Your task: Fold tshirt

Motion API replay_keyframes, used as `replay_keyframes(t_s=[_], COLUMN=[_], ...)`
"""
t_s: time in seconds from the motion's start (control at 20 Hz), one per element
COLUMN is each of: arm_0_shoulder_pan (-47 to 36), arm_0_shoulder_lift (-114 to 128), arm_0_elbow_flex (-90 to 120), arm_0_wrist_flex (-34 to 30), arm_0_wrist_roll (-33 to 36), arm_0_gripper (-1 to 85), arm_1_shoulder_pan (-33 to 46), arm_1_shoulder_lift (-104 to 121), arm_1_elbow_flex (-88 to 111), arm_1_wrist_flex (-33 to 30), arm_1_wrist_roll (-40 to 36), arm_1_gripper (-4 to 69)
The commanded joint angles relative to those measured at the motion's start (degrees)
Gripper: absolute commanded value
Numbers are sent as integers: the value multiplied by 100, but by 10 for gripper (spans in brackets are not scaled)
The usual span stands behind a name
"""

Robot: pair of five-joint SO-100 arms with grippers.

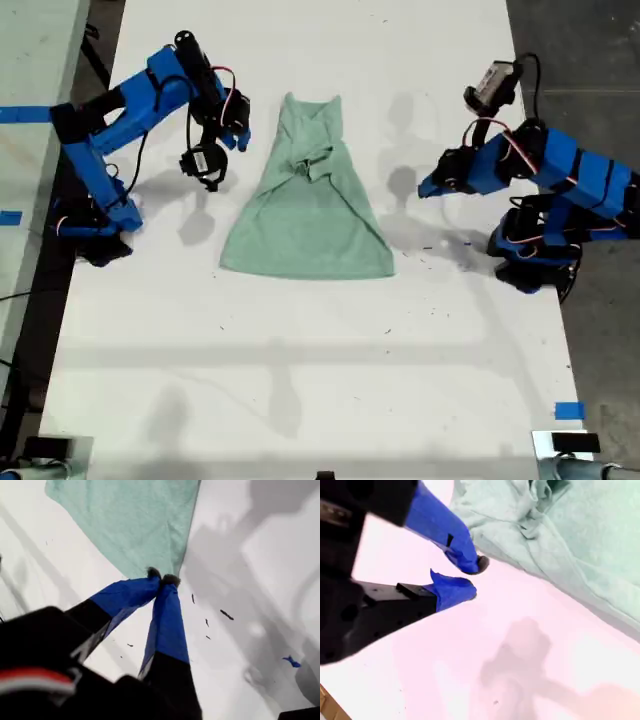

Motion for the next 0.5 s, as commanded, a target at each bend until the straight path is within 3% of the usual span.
replay_keyframes(t_s=[0.0,0.45], arm_0_shoulder_pan=[580,1907], arm_0_shoulder_lift=[1406,2470], arm_0_elbow_flex=[1424,3146], arm_0_wrist_flex=[-422,-809], arm_0_wrist_roll=[-510,-1828], arm_0_gripper=[1,1], arm_1_shoulder_pan=[-290,-1397], arm_1_shoulder_lift=[105,-993], arm_1_elbow_flex=[-26,-396], arm_1_wrist_flex=[62,79], arm_1_wrist_roll=[35,202], arm_1_gripper=[-15,-15])
